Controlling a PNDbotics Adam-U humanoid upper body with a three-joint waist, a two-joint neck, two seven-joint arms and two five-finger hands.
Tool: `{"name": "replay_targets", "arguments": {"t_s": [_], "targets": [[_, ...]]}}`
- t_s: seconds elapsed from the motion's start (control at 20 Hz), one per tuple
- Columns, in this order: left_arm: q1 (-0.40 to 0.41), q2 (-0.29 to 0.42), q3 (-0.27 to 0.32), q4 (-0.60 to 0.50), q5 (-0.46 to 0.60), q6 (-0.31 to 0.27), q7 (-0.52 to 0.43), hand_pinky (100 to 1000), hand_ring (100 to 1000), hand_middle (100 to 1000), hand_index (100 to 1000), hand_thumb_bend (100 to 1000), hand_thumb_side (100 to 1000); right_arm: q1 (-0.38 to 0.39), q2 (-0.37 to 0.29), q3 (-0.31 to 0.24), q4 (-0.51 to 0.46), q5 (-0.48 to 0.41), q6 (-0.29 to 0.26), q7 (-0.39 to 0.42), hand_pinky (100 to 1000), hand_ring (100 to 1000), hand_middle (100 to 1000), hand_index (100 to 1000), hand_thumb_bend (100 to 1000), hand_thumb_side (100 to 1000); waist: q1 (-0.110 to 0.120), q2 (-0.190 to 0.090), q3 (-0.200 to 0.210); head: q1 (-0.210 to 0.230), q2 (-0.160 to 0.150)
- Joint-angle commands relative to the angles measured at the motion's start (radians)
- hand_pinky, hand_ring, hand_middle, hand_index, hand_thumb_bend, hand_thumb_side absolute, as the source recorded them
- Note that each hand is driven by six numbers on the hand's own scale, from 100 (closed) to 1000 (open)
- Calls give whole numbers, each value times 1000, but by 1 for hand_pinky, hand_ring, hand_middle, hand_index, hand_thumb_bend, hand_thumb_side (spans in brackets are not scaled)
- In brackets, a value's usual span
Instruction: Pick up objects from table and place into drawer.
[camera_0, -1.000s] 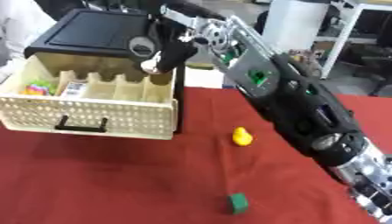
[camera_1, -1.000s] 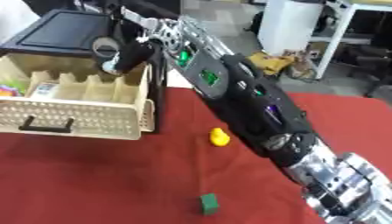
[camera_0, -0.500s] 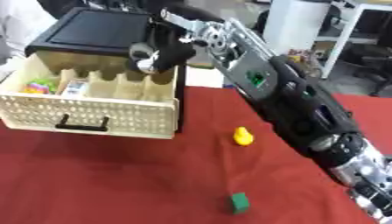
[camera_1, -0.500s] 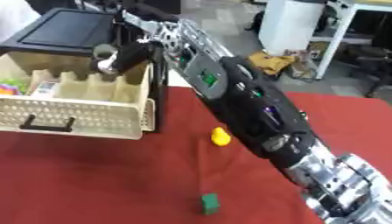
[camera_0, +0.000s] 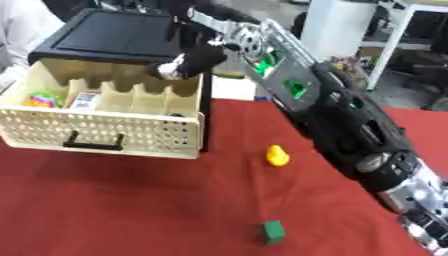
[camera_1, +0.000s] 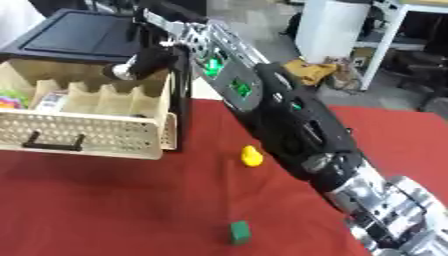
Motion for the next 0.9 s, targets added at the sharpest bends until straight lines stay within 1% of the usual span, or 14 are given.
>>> {"name": "replay_targets", "arguments": {"t_s": [0.05, 0.3, 0.6, 0.65, 0.7, 0.8, 0.85, 0.9], "targets": [[-18, 15, 6, -12, -2, 0, -1, 100, 100, 100, 681, 328, 1000, -29, -19, -29, -30, -10, 8, -22, 653, 669, 540, 745, 503, 500, 9, -19, -3, 4, -8], [-12, 20, 8, -12, -5, 2, 2, 100, 100, 100, 682, 329, 1000, -25, -58, -58, -85, -34, 14, -59, 652, 665, 534, 747, 498, 526, 14, -23, -15, 15, -4], [-1, 26, 11, -12, -9, 4, 2, 100, 100, 100, 682, 327, 1000, 20, -158, -95, -213, -100, 23, -115, 643, 656, 523, 736, 485, 526, 28, -31, -35, 34, 8], [1, 26, 12, -12, -10, 4, 3, 100, 100, 100, 682, 336, 1000, 33, -177, -103, -235, -113, 26, -127, 642, 656, 522, 738, 441, 489, 31, -32, -39, 37, 10], [2, 27, 12, -12, -10, 5, 3, 100, 100, 100, 682, 319, 1000, 50, -198, -112, -259, -128, 30, -140, 645, 657, 522, 744, 433, 451, 35, -32, -42, 39, 11], [5, 27, 13, -12, -11, 6, 2, 100, 100, 100, 683, 318, 1000, 84, -236, -133, -308, -157, 35, -162, 651, 658, 524, 748, 362, 412, 41, -33, -48, 45, 13], [7, 27, 13, -12, -11, 6, 2, 100, 100, 100, 683, 318, 1000, 101, -252, -144, -332, -172, 38, -174, 654, 658, 524, 749, 301, 378, 45, -33, -52, 48, 15], [8, 27, 13, -12, -11, 6, 2, 100, 100, 100, 683, 317, 1000, 119, -268, -156, -355, -186, 41, -187, 655, 659, 526, 751, 278, 369, 49, -32, -55, 51, 16]]}}
